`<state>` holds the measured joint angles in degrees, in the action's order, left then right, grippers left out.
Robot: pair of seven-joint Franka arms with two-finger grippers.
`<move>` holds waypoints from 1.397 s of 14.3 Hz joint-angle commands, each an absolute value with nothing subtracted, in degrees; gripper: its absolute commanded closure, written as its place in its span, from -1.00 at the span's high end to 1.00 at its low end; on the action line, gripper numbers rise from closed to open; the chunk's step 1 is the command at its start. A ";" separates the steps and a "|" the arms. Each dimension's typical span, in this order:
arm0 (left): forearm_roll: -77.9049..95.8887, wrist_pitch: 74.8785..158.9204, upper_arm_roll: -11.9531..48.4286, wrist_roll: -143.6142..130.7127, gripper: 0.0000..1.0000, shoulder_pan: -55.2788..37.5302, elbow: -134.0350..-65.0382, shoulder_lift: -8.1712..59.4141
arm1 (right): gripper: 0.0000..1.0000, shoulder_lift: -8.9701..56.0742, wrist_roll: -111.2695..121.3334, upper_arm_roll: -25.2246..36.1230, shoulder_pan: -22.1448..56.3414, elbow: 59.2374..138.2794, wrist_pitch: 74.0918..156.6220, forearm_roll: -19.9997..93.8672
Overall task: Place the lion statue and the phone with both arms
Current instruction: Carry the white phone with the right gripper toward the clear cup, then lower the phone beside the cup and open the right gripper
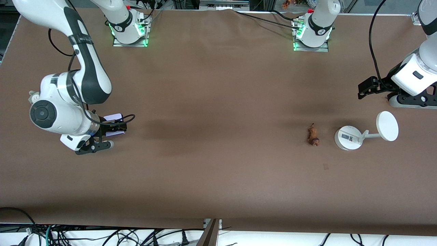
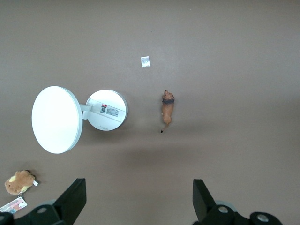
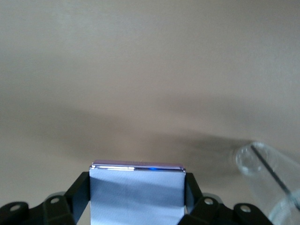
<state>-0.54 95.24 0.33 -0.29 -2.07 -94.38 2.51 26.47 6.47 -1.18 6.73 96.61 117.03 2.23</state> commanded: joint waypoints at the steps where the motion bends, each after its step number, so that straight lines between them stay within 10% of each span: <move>1: 0.26 94.57 -0.18 0.53 1.00 -2.37 -95.10 1.49 | -0.45 24.96 11.41 0.61 6.77 106.32 129.06 3.25; 8: 0.26 94.57 -0.18 0.44 1.00 -2.46 -95.10 1.49 | -0.45 28.82 12.92 0.97 6.50 115.13 147.38 3.25; 20: 0.26 94.57 -0.18 0.44 1.00 -2.46 -95.10 1.49 | -0.45 31.03 13.36 0.97 3.43 115.31 152.13 3.51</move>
